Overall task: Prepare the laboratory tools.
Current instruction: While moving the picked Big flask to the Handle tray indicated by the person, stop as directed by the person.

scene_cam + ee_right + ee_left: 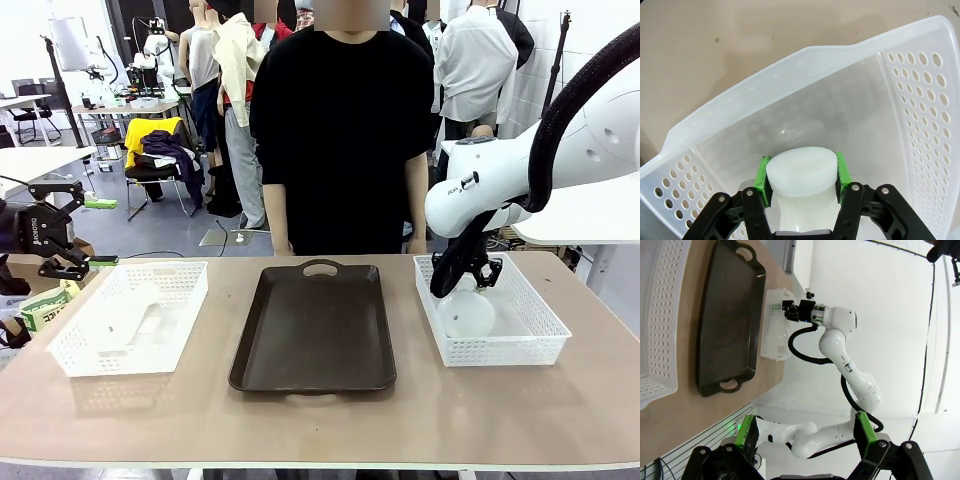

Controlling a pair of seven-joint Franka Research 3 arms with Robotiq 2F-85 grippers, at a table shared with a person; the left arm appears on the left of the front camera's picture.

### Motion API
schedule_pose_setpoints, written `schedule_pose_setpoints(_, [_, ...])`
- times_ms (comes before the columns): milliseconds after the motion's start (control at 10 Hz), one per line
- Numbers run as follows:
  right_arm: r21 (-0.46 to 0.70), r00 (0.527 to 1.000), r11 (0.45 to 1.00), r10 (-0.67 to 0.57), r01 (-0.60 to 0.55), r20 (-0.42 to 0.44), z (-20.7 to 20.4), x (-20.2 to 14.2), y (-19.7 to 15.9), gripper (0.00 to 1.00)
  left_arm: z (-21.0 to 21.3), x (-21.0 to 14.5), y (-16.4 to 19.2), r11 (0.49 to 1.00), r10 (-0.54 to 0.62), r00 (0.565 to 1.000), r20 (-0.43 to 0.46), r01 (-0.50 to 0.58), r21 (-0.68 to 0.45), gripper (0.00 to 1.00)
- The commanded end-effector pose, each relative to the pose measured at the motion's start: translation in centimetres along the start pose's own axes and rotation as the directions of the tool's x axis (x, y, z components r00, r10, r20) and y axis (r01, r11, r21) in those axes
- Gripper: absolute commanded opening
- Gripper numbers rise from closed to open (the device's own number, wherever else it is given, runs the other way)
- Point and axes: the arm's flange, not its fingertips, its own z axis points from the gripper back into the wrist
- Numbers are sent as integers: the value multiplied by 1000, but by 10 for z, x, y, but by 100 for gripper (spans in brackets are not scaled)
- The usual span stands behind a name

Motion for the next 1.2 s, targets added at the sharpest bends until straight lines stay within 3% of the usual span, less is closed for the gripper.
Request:
schedule_pose_setpoints(0, [2,1000,1000,9,-9,-1,0,0,1,0,2,-1,-3,1000,9,1000,-4,-9,-8,100])
schedule_pose_setpoints(600, [0,1000,1000,0,0,0,0,0,0,0,2,-1,-3,1000,9,1000,-4,-9,-8,100])
schedule_pose_setpoints(1100, [122,996,992,-22,32,-89,48,-1,-34,0,2,-1,-3,1000,9,1000,-4,-9,-8,100])
